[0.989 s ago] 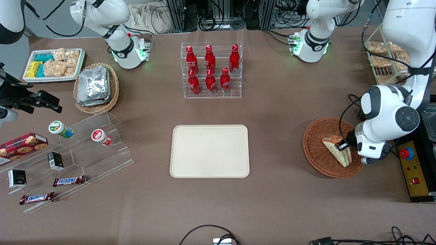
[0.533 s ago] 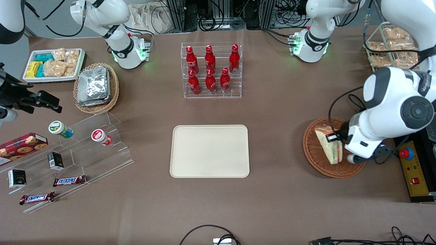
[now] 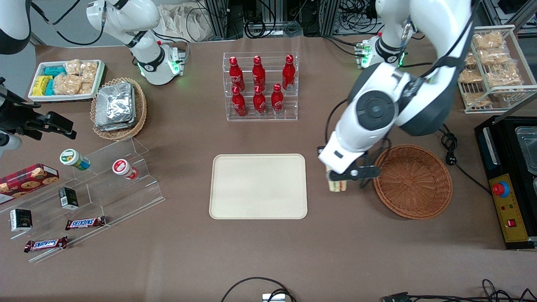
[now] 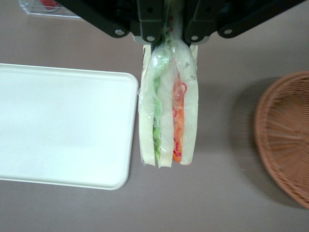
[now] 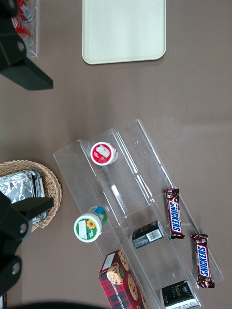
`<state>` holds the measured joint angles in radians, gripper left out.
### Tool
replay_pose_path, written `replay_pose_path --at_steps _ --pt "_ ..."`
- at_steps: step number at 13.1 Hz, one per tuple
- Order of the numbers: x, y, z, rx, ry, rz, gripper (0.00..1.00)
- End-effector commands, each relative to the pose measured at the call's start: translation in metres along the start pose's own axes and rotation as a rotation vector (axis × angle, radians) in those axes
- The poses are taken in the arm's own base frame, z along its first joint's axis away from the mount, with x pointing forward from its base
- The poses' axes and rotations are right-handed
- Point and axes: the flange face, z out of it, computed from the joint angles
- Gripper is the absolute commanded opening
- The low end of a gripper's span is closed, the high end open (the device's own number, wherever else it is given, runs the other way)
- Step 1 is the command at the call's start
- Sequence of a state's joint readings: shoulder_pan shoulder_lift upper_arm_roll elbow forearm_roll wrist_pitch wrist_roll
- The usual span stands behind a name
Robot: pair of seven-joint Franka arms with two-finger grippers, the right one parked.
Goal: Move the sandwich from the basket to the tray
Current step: 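Carry the sandwich with the left gripper over the cream tray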
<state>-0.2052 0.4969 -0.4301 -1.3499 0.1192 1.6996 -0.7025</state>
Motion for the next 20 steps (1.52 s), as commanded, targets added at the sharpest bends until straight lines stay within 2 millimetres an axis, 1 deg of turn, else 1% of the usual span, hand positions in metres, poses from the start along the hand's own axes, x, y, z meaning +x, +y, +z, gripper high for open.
replay_pose_path --at_steps 1,3,5,7,9,11,12,13,14,15,16,17,18,20 --pt "0.018 0.047 0.032 -0.022 -0.015 -0.028 0.00" --pt "0.026 0.065 0.067 -0.059 -0.002 -0.019 0.00" --pt "0.024 0.085 0.104 -0.053 0.001 0.012 0.00" --pt "0.015 0.104 0.135 0.000 0.023 0.062 0.00" --pt "0.018 0.103 0.153 0.026 0.018 0.073 0.00" --pt "0.023 0.107 0.173 -0.003 0.034 0.075 0.00" --pt "0.020 0.110 0.194 -0.013 0.031 0.082 0.00" --pt "0.019 0.113 0.205 -0.044 0.056 0.089 0.07" --pt "0.020 0.115 0.206 -0.070 0.078 0.087 0.24" --pt "0.020 0.115 0.206 -0.072 0.076 0.085 0.51" --pt "0.021 0.114 0.202 -0.073 0.084 0.088 0.94" --pt "0.021 0.114 0.198 -0.076 0.089 0.086 1.00" --pt "0.018 0.116 0.189 -0.082 0.087 0.081 1.00" --pt "0.016 0.107 0.162 -0.055 0.079 0.074 1.00"
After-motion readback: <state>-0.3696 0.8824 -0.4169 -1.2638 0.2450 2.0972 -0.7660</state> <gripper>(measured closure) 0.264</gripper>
